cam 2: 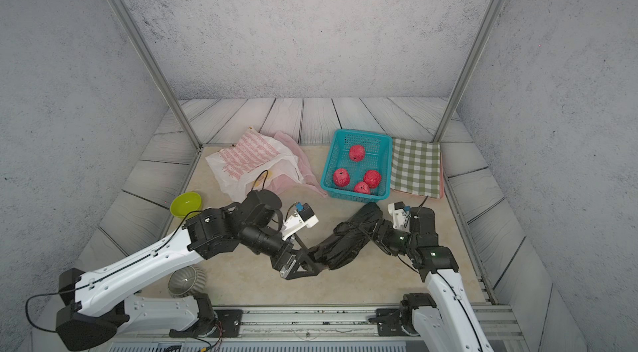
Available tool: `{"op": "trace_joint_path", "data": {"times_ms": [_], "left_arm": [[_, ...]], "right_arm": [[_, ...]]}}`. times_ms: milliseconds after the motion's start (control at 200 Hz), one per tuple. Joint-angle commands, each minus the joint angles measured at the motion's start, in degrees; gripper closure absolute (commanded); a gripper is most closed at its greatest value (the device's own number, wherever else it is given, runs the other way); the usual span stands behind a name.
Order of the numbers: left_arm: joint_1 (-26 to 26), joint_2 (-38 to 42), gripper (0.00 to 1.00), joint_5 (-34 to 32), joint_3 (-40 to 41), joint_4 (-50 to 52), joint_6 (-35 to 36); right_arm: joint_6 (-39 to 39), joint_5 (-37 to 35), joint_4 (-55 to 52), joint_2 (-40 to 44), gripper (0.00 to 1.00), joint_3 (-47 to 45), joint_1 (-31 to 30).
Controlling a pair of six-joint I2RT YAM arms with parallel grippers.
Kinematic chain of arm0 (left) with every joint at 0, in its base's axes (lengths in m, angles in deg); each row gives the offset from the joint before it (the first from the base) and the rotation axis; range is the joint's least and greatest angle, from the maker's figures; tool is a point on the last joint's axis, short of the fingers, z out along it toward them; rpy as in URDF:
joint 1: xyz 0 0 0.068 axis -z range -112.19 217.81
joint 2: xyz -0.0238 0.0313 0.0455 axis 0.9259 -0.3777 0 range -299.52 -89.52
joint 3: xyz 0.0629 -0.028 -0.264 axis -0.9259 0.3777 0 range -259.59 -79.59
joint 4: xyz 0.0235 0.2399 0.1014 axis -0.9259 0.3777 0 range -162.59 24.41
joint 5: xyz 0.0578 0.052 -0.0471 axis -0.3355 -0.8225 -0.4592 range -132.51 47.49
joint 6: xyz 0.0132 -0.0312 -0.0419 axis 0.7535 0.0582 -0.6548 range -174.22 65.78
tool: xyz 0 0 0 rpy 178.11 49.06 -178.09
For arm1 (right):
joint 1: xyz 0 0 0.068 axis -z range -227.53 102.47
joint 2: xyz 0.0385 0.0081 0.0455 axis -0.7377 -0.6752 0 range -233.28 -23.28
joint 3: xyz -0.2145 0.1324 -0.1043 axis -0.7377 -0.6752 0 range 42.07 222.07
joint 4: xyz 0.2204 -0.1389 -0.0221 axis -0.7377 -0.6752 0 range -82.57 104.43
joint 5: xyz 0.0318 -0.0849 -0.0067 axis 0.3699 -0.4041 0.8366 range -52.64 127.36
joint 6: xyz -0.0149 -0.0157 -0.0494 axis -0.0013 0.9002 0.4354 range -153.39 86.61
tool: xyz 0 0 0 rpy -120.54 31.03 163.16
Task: Untie the knot of a plastic bag & take out the apple
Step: Untie the plastic bag at the center of the board.
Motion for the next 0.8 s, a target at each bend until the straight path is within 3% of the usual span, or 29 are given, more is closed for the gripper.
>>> {"op": "trace_joint_path", "data": {"times_ms": [0,150,245,305,365,425,485,686,796], "left_arm": [[-0.8,-0.1,0.01,4.6,-2.0,-3.4,-1.5],[-1.3,-1.3,0.01,2.9,-3.6,-2.6,-0.9],[-1.3,-3.3,0.01,-4.7,-6.2,1.9,2.5],[-1.1,-6.5,0.01,-9.1,-8.7,6.4,6.6],[0.5,-10.2,0.01,-14.1,-11.4,9.2,9.6],[2.9,-14.0,0.01,-18.6,-14.1,10.2,12.1],[5.7,-18.0,0.01,-24.4,-17.4,11.0,14.0],[11.4,-29.2,0.03,-35.4,-24.7,10.9,20.3],[13.1,-34.4,0.03,-40.0,-28.3,10.7,23.2]], "right_arm": [[-3.0,5.6,6.1,2.7,0.37,1.4,-3.9],[-2.4,4.2,9.8,4.4,0.37,5.4,-15.2],[-1.1,-1.4,5.1,5.5,0.38,7.5,-17.4],[3.0,-8.3,-3.1,5.7,0.38,9.8,-17.5],[6.2,-19.6,-12.2,5.1,0.38,12.2,-17.4],[7.0,-29.0,-15.8,4.7,0.39,12.7,-17.4],[6.5,-33.7,-17.4,4.7,0.4,12.2,-17.3],[3.0,-38.7,-17.5,3.9,0.43,8.1,-15.2],[2.9,-32.7,-14.8,4.0,0.45,5.3,-7.6]]}}
